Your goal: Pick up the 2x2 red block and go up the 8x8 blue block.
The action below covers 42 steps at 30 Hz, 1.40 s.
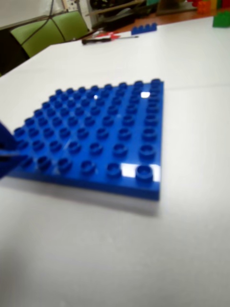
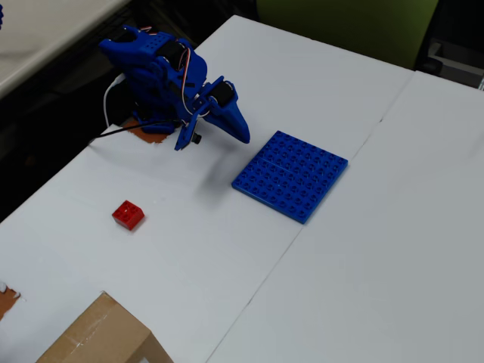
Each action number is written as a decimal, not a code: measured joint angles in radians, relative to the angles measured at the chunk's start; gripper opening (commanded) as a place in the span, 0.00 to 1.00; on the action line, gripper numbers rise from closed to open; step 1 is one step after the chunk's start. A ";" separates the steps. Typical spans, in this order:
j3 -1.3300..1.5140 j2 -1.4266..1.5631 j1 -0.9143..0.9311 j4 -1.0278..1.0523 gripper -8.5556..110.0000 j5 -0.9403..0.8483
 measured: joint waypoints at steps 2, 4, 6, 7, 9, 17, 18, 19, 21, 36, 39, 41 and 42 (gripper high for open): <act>0.000 0.000 0.000 0.000 0.07 0.000; 0.000 0.000 0.000 0.000 0.07 0.000; 0.000 0.000 0.000 0.000 0.07 0.003; 0.000 0.000 0.006 0.000 0.07 0.009; 0.000 0.000 0.034 0.000 0.07 0.012; 0.000 -0.046 0.064 -0.227 0.07 -0.015; 0.000 -0.060 0.066 -0.268 0.07 -0.034; -0.005 -0.077 0.069 -0.302 0.07 -0.067; -0.012 -0.109 0.069 -0.370 0.07 -0.137; -0.646 -0.693 -0.021 -0.117 0.17 -0.647; -0.839 -0.808 -0.014 0.072 0.18 -0.769; -0.956 -0.879 0.002 0.209 0.17 -0.888; -1.005 -0.910 0.012 0.279 0.17 -0.957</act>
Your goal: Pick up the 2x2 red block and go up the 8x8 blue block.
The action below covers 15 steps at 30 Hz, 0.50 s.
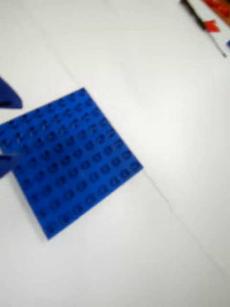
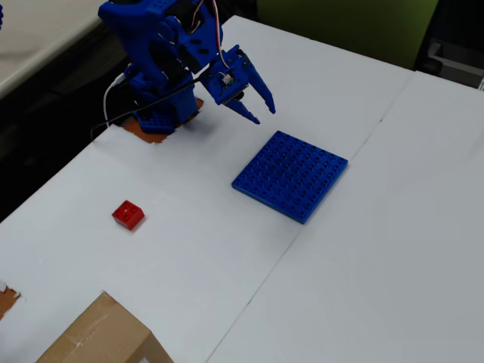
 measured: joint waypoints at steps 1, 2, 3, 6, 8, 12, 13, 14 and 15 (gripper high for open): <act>-0.046 -0.029 0.012 0.067 0.17 -0.072; -0.086 -0.057 0.026 0.130 0.17 -0.138; -0.123 -0.086 0.044 0.190 0.17 -0.212; -0.262 -0.202 0.121 0.383 0.16 -0.446; -0.370 -0.285 0.178 0.512 0.15 -0.604; -0.522 -0.390 0.314 0.681 0.15 -0.891; -0.565 -0.420 0.364 0.718 0.15 -0.963; -0.607 -0.445 0.410 0.744 0.15 -1.032; -0.634 -0.463 0.445 0.750 0.15 -1.100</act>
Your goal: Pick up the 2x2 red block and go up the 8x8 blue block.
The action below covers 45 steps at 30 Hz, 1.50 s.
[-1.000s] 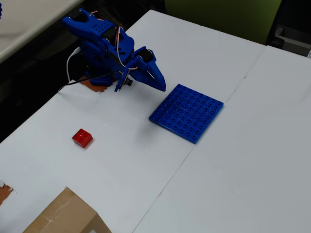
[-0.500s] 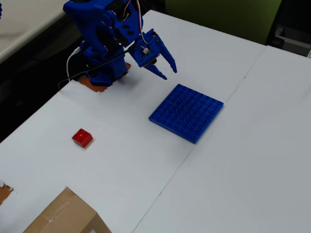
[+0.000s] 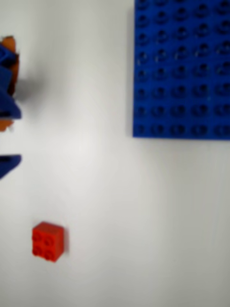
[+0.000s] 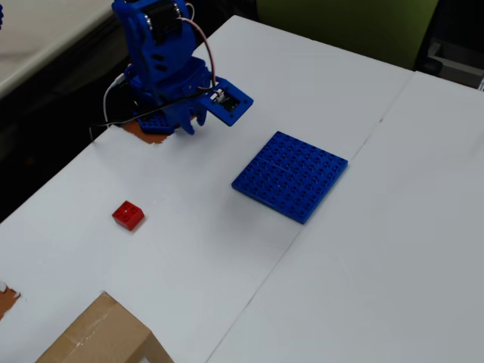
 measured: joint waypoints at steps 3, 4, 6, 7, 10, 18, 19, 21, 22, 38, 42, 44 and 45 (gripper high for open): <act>-0.031 -0.032 0.086 0.009 0.16 -0.166; -0.041 -0.048 0.118 0.009 0.16 -0.207; -0.055 -0.081 0.183 0.009 0.16 -0.275; -0.061 -0.097 0.216 0.009 0.16 -0.308; -0.078 -0.143 0.302 0.009 0.17 -0.407; -0.080 -0.236 0.486 -0.011 0.23 -0.581; -0.080 -0.249 0.491 -0.020 0.25 -0.586; -0.080 -0.268 0.514 -0.046 0.25 -0.586; -0.080 -0.278 0.528 -0.055 0.26 -0.586; -0.038 -0.380 0.601 -0.298 0.28 -0.592; -0.038 -0.417 0.601 -0.344 0.30 -0.589; -0.038 -0.436 0.607 -0.374 0.31 -0.589; -0.038 -0.445 0.609 -0.385 0.31 -0.589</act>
